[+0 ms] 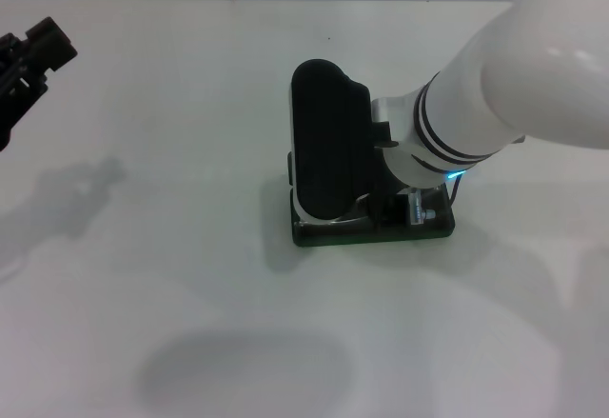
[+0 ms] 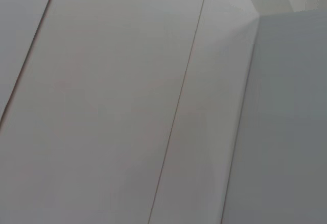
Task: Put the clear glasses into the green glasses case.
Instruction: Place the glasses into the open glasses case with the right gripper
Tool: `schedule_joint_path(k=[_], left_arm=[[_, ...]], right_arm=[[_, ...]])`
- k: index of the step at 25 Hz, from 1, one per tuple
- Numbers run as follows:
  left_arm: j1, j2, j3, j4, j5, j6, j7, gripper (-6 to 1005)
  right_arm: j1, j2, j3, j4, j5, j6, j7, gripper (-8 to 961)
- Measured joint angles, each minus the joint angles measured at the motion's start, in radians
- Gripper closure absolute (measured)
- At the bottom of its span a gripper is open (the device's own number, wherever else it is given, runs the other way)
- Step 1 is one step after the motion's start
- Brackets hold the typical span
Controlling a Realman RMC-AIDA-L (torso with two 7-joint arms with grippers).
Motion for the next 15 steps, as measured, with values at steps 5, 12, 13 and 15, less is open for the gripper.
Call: schedule_joint_path(k=[5,12,13,15], left_arm=[[0.009,-0.002,0.0,0.0,0.0,0.002,0.0,830],[0.02,-0.002,0.0,0.0,-0.003,0.006,0.0,830],[0.021,-0.002,0.0,0.0,-0.004,0.006,0.0,830],[0.022,-0.002,0.0,0.0,-0.005,0.007,0.0,830]], right_arm=[[-0.003,0.0,-0.001,-0.006,-0.006,-0.01,0.01,842],[-0.02,0.0,-0.043,-0.036,-0.089,-0.012,0.07,805],[-0.027,0.0,-0.052,-0.045,-0.107,-0.012,0.078,785],[-0.041,0.0,-0.062,-0.067,-0.127,-0.012,0.086,744]])
